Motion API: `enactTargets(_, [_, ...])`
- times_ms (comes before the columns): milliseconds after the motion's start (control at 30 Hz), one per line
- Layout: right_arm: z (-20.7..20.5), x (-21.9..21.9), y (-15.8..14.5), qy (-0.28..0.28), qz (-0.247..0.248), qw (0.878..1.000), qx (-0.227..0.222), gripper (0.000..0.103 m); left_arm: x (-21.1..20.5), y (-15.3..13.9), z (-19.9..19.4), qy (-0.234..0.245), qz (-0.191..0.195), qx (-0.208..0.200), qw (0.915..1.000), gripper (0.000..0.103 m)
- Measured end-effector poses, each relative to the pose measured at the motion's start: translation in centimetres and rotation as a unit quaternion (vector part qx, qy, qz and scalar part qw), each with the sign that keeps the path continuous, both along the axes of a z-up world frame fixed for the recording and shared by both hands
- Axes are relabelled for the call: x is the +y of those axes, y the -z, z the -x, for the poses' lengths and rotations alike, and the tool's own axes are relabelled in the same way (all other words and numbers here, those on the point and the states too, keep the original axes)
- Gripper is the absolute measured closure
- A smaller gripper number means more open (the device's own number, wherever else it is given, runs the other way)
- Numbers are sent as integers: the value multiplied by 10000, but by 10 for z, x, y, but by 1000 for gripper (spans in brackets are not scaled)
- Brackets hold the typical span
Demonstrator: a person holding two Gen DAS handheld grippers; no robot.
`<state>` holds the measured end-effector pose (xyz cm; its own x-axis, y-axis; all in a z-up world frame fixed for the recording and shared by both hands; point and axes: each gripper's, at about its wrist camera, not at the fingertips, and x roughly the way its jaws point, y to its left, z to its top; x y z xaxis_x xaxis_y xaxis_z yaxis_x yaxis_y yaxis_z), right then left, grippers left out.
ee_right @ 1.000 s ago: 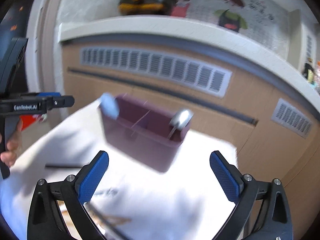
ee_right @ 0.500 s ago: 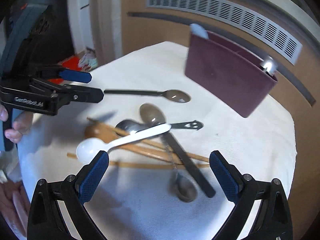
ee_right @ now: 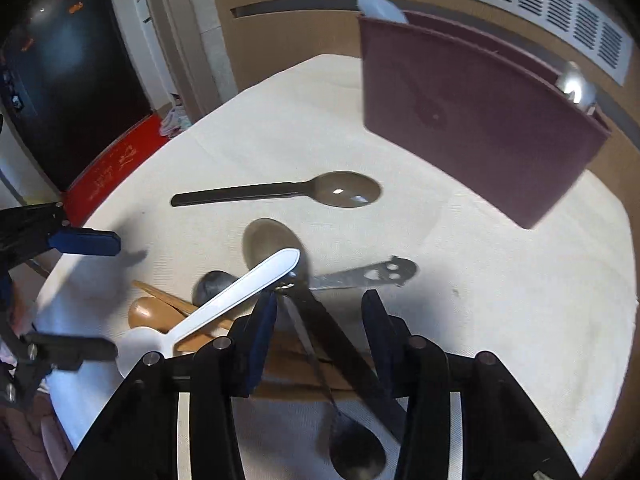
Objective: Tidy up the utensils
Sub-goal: 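Grasp the dark brown spoon by its handle with the right tool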
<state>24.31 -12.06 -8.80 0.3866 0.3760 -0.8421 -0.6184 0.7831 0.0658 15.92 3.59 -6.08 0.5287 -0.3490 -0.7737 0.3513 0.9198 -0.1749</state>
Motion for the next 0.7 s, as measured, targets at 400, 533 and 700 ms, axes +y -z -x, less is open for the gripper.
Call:
enactTargets(400, [9, -76, -14, 1107, -161, 9937, 67, 93, -8, -6, -27, 236, -105, -155, 9995, 28])
enactTargets(533, [21, -96, -13, 1270, -153, 9918, 34, 92, -19, -21, -73, 538, -471, -339, 9969, 28])
enactTargets(700, [31, -107, -13, 1312, -335, 9907, 117, 86, -48, -14, -128, 1017, -956, 90, 9902, 30])
